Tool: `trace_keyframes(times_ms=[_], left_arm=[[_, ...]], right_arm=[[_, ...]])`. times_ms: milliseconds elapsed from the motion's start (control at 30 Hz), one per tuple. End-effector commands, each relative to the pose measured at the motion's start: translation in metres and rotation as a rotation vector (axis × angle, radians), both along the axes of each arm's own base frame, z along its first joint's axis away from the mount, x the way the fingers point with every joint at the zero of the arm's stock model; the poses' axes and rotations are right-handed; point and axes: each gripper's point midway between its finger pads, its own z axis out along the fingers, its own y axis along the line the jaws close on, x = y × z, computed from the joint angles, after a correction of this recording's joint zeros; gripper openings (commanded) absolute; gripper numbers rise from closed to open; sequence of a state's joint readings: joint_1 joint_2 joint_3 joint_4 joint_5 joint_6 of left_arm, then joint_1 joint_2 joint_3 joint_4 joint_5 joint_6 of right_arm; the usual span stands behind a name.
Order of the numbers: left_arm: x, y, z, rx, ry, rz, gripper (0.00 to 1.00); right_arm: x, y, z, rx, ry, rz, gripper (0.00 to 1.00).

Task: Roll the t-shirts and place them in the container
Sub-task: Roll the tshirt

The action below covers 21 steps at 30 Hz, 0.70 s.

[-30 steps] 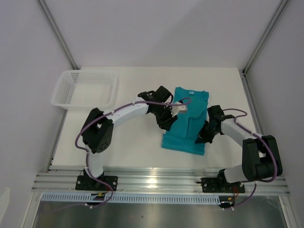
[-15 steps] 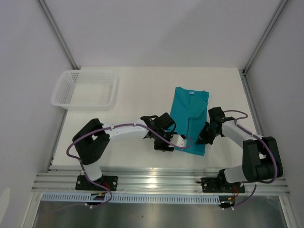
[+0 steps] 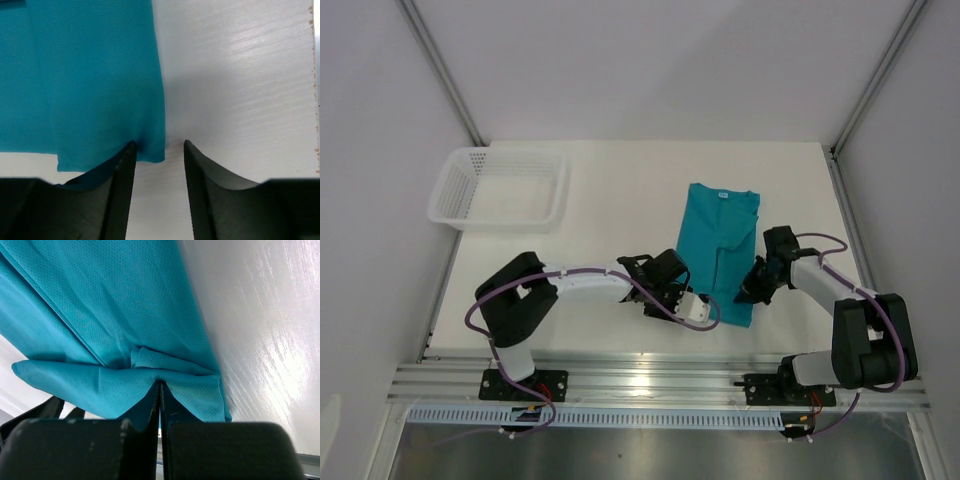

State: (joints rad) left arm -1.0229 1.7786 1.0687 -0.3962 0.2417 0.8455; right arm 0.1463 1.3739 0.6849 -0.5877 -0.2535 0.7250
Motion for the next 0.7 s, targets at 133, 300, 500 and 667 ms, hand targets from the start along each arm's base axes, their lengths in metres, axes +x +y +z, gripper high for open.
trace_keyframes(times_ms=[133, 300, 500, 667], left_arm=[[0.009, -0.001, -0.009, 0.006, -0.060, -0.007, 0.15], [0.007, -0.002, -0.001, 0.007, -0.026, 0.027, 0.01], [0.001, -0.008, 0.010, -0.013, 0.047, 0.061, 0.01], [0.002, -0.011, 0.012, -0.021, 0.052, 0.063, 0.01]], right_arm=[[-0.001, -0.007, 0.013, -0.032, -0.030, 0.016, 0.06], [-0.033, -0.024, 0.020, -0.107, 0.104, -0.171, 0.30], [-0.066, -0.041, 0.044, -0.171, 0.118, -0.477, 0.41], [-0.068, -0.037, 0.037, -0.096, 0.082, -0.674, 0.45]])
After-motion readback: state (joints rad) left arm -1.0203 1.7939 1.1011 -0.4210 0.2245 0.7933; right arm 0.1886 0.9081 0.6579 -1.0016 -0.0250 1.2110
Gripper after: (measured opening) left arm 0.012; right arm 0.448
